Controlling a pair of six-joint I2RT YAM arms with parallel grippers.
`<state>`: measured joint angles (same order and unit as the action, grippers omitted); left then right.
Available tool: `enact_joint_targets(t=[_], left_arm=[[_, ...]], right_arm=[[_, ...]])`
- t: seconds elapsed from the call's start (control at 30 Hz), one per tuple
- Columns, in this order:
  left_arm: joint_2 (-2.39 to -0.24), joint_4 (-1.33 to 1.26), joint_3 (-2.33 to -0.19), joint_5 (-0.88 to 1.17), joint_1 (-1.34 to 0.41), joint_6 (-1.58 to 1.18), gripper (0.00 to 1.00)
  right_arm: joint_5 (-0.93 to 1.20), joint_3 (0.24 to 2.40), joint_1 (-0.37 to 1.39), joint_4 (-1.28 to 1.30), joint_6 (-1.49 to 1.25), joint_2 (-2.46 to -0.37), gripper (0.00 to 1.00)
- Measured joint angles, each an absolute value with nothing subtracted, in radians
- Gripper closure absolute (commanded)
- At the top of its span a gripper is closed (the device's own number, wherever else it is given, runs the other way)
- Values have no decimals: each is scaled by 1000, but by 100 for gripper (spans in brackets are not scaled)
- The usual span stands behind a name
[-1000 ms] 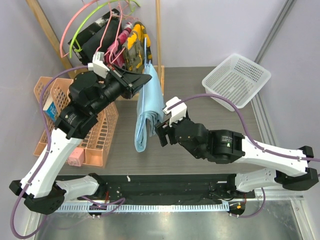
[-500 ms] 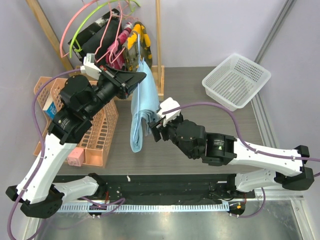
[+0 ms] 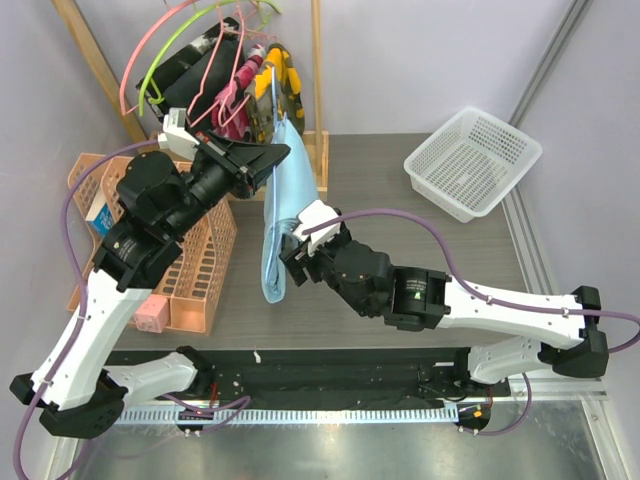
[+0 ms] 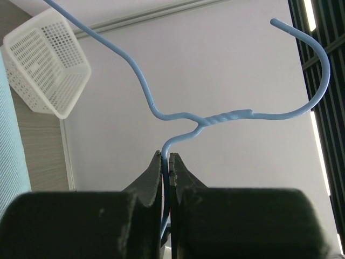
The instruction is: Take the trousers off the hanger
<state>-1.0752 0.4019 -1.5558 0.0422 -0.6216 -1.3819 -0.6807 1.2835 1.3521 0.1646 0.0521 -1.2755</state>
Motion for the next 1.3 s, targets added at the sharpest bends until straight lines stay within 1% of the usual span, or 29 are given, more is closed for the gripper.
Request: enact_joint_targets(t=[0.3,0.63,1.0,1.03,1.07,1.13,1.17,1.3], left_arm=[[-1051,403,-1556,43,-622,-1385,100],[-1040,403,-1556,42,-622,-1389,100],[-1030,403,-1556,43,-622,-1407,100],[-1030,403,-1556,43,-622,-1408,100],[-1029,403,-1556,43,-622,-1410,100],[-1029,403,-1556,42,-622,-1411,100],[-1029,403,-1556,41,-621,-1411,100],[-1029,402,-1556,36,-621,-1410,100]], right_arm=[[-698,1287,1319,164,83,-1316,26],[-714,1319,1305,163,128,-1318,25],[-725,1349,1285,80,184,-1362,23],[-724,1351,1283,68,190,-1365,25],[-723,1352,1280,59,196,-1369,31],[-715,1352,1273,46,203,-1374,39],[-710,1352,1269,41,204,-1375,45],[-696,1353,1256,34,201,-1377,55]])
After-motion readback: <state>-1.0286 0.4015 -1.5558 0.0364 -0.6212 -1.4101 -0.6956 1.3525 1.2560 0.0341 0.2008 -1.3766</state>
